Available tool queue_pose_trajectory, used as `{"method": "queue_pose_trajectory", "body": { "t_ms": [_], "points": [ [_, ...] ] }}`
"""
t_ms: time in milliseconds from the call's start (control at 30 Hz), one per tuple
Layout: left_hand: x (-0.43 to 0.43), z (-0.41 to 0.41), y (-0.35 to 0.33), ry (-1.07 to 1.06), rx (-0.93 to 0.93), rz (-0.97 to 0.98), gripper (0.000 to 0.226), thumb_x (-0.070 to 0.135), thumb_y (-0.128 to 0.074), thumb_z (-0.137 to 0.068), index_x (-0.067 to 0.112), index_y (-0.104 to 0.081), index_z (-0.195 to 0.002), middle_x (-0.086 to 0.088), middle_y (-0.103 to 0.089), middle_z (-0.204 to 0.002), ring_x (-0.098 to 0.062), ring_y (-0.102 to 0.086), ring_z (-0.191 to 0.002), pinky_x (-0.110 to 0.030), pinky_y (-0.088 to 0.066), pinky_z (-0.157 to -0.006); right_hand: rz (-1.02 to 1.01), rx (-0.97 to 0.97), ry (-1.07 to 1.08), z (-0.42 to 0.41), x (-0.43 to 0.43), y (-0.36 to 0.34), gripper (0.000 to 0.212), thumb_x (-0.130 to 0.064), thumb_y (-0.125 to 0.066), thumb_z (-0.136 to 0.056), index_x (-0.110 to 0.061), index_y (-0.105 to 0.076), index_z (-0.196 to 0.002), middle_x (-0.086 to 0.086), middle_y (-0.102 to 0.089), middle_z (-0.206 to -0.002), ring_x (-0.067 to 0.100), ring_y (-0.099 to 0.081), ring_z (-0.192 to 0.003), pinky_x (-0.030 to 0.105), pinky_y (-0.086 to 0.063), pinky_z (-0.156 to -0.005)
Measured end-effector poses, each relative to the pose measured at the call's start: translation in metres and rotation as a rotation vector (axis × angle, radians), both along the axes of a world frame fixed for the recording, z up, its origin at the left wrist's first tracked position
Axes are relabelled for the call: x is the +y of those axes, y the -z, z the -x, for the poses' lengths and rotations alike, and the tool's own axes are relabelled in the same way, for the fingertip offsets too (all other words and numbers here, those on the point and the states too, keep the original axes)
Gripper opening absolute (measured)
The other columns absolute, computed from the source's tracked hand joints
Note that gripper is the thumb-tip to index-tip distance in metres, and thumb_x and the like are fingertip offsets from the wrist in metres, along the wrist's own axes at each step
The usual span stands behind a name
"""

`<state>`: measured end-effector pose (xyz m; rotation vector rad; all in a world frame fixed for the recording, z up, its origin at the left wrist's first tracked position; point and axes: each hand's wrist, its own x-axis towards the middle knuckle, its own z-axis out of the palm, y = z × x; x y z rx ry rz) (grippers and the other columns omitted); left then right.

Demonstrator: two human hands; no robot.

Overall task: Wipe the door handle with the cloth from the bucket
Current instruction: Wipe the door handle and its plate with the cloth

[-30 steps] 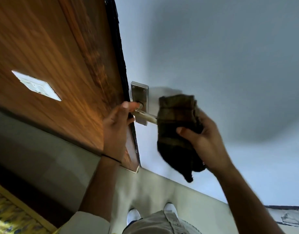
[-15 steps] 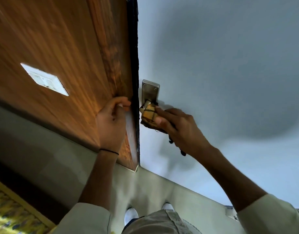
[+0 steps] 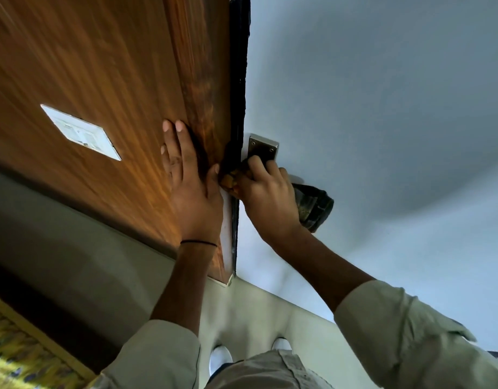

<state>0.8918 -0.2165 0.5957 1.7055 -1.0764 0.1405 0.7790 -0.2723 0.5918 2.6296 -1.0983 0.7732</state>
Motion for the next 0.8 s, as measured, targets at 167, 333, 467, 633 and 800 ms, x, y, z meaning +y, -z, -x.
{"method": "queue_pose_trajectory", "body": {
  "t_ms": [167,333,467,633,800],
  "points": [
    [0.002,-0.004,0.003,0.013,0.011,0.015,0.069,0.022,-0.060,-0.100,0.009,-0.022,-0.156,-0.011,-0.017,-0.166,-0.029,-0.020,-0.154,-0.057,-0.040,-0.113,-0.019,-0.081,-0.043,0.046,-0.001,0.006,0.032,-0.020,-0.079,-0.082,-0.011,-0.073,-0.112,0.013,-0.065,-0.095,0.034,-0.059,-0.079,0.039,-0.051,-0.067],
    [0.001,-0.001,0.002,0.017,0.004,0.008,0.068,0.017,-0.059,-0.100,0.005,-0.021,-0.156,-0.015,-0.016,-0.166,-0.030,-0.017,-0.155,-0.056,-0.036,-0.116,-0.081,-0.150,-0.068,0.093,0.007,0.007,0.035,-0.010,-0.067,-0.088,-0.003,-0.069,-0.123,0.016,-0.066,-0.094,0.036,-0.060,-0.076,0.036,-0.052,-0.059],
    [0.001,0.000,0.001,0.030,0.003,0.005,0.067,0.013,-0.058,-0.100,0.001,-0.022,-0.155,-0.019,-0.017,-0.165,-0.031,-0.016,-0.155,-0.054,-0.025,-0.123,-0.057,-0.090,-0.062,0.066,0.006,0.011,0.043,0.000,-0.076,-0.079,-0.003,-0.068,-0.122,0.016,-0.066,-0.094,0.037,-0.059,-0.074,0.037,-0.049,-0.054],
    [0.001,-0.002,0.003,0.023,-0.021,-0.001,0.067,0.014,-0.057,-0.100,0.002,-0.020,-0.155,-0.018,-0.016,-0.165,-0.028,-0.015,-0.155,-0.052,-0.024,-0.123,0.026,0.009,-0.027,0.002,0.007,0.003,0.022,-0.011,-0.060,-0.084,-0.012,-0.075,-0.100,0.010,-0.065,-0.097,0.033,-0.061,-0.076,0.038,-0.052,-0.057],
    [0.004,-0.005,0.002,0.010,0.003,-0.010,0.070,0.020,-0.060,-0.099,0.009,-0.021,-0.156,-0.012,-0.016,-0.167,-0.026,-0.017,-0.155,-0.051,-0.031,-0.121,-0.076,0.017,-0.029,0.005,0.001,-0.004,0.020,-0.014,-0.077,-0.079,-0.016,-0.073,-0.099,0.010,-0.059,-0.099,0.032,-0.058,-0.077,0.036,-0.050,-0.050]
  ]
}}
